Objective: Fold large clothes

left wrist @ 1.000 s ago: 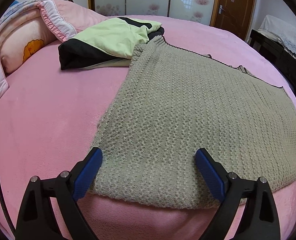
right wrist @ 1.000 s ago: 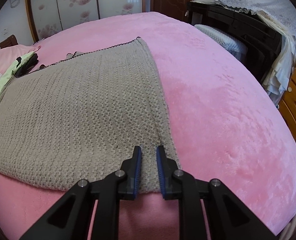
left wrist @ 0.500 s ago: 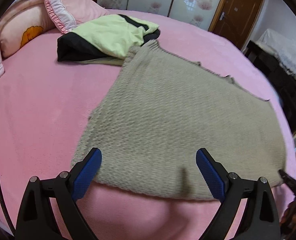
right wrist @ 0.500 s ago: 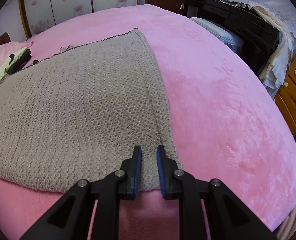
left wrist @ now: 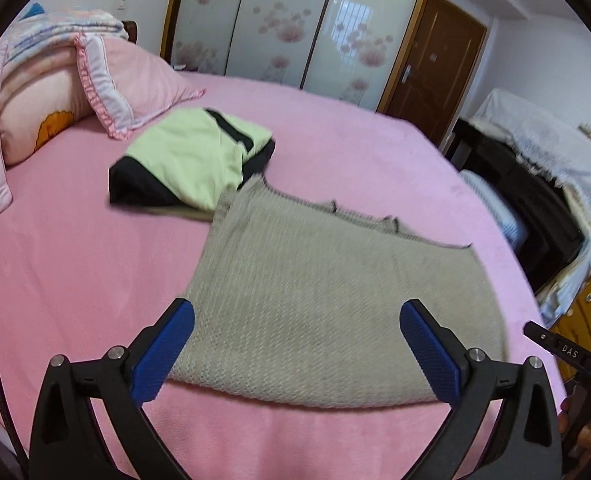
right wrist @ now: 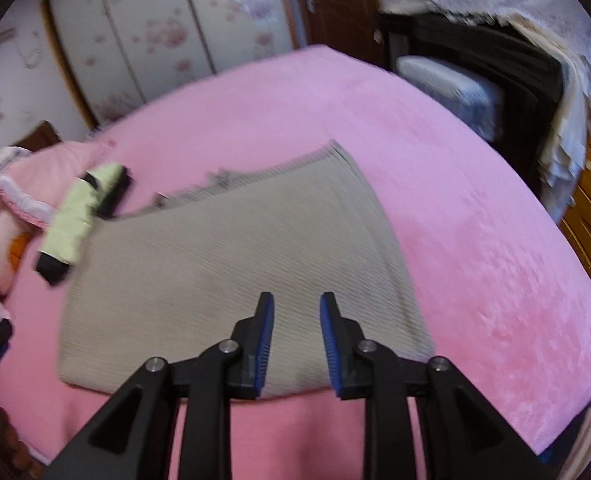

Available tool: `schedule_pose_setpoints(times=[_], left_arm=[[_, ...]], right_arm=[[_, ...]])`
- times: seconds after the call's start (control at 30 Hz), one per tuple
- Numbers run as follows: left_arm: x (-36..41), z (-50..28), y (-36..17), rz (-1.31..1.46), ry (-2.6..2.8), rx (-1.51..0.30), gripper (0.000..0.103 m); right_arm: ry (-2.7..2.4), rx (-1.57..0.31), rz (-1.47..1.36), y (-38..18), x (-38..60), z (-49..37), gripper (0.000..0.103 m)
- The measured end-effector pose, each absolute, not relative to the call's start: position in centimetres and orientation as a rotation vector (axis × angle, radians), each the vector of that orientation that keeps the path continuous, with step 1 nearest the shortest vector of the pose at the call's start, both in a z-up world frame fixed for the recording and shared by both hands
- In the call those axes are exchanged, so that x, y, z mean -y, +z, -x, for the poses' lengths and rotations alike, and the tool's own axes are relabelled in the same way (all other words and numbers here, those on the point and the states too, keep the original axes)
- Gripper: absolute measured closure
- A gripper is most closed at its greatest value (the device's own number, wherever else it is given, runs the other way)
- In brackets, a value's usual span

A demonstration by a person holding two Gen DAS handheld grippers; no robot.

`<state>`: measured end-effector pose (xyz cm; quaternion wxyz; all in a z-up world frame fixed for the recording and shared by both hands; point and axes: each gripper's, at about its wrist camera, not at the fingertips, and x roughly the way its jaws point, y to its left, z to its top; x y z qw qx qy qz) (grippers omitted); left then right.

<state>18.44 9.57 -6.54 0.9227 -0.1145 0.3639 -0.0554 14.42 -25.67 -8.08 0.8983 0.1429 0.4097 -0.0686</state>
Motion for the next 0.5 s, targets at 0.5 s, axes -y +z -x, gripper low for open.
schedule_pose_setpoints(times=[0.5], left_arm=[[-13.1, -15.4, -7.7, 0.373, -0.062, -0.72, 0.001]], right_arm=[[0.018, -0.696, -0.163, -3.6, 16.7, -16.0, 0.064]])
